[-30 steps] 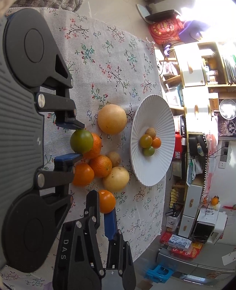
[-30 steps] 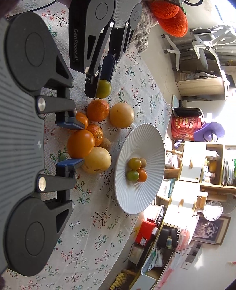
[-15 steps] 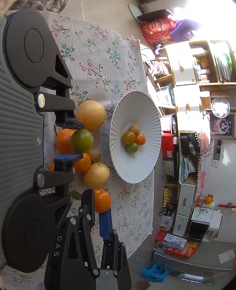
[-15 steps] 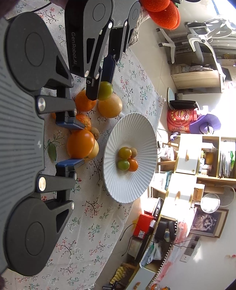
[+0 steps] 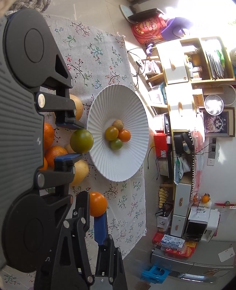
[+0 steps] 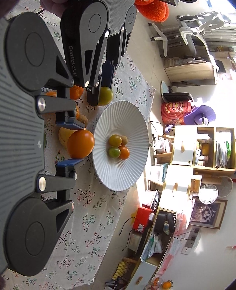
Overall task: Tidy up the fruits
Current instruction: 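Lift both held cherry tomatoes and carry them over the white bowl, then open both grippers to drop the cherry tomatoes into the bowl, then withdraw both open grippers from the bowl toward the remaining fruits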
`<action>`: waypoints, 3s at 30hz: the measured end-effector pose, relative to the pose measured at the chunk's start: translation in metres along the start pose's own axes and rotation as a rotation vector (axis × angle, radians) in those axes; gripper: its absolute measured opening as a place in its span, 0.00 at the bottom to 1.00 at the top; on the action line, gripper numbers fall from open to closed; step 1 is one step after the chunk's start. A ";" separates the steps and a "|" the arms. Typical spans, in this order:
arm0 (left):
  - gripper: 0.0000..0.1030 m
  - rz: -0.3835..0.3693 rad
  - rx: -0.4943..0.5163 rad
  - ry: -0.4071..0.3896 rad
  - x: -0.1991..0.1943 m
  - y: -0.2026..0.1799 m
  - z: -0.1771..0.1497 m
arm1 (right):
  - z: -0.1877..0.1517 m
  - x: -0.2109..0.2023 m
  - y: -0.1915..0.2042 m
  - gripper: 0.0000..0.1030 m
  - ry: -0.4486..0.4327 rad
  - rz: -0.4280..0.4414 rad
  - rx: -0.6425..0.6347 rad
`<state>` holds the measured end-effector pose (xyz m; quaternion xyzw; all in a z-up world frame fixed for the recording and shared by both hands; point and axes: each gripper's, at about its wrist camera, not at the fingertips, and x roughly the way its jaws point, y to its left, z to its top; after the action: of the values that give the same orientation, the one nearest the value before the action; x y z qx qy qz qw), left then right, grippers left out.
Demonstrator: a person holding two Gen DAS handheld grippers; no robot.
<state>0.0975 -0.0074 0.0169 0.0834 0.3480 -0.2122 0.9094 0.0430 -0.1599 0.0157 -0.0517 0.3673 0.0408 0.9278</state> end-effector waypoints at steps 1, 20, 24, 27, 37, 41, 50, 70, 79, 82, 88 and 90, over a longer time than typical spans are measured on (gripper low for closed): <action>0.04 0.000 0.010 0.000 0.001 -0.001 0.001 | 0.001 0.001 -0.001 0.30 0.002 -0.003 -0.004; 0.04 0.064 0.053 0.022 0.041 0.016 0.023 | 0.024 0.039 -0.028 0.30 -0.006 -0.014 0.010; 0.04 0.071 0.052 0.027 0.051 0.019 0.024 | 0.026 0.047 -0.032 0.30 -0.004 -0.012 0.008; 0.04 0.073 0.053 0.032 0.058 0.022 0.026 | 0.027 0.053 -0.035 0.30 0.000 -0.012 0.006; 0.04 0.078 0.046 0.045 0.076 0.026 0.032 | 0.033 0.079 -0.042 0.30 0.023 -0.019 0.012; 0.04 0.079 0.033 0.042 0.080 0.030 0.032 | 0.038 0.090 -0.046 0.30 0.017 -0.010 0.013; 0.04 0.060 0.030 0.035 0.084 0.031 0.035 | 0.044 0.105 -0.039 0.30 0.024 0.001 -0.030; 0.48 0.081 0.047 0.032 0.072 0.033 0.035 | 0.049 0.082 -0.043 0.54 -0.003 -0.025 0.004; 0.73 0.105 0.033 0.008 0.048 0.032 0.037 | 0.049 0.057 -0.043 0.69 -0.020 -0.043 0.026; 0.80 0.118 0.040 0.002 0.041 0.029 0.036 | 0.049 0.048 -0.043 0.75 -0.029 -0.046 0.041; 0.82 0.137 0.040 0.012 0.027 0.028 0.032 | 0.044 0.035 -0.041 0.90 -0.036 -0.071 0.072; 0.82 0.137 0.036 0.017 0.022 0.028 0.030 | 0.042 0.030 -0.040 0.92 -0.036 -0.080 0.078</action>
<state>0.1428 0.0016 0.0249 0.1253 0.3451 -0.1550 0.9172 0.0984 -0.1929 0.0282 -0.0295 0.3494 -0.0096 0.9364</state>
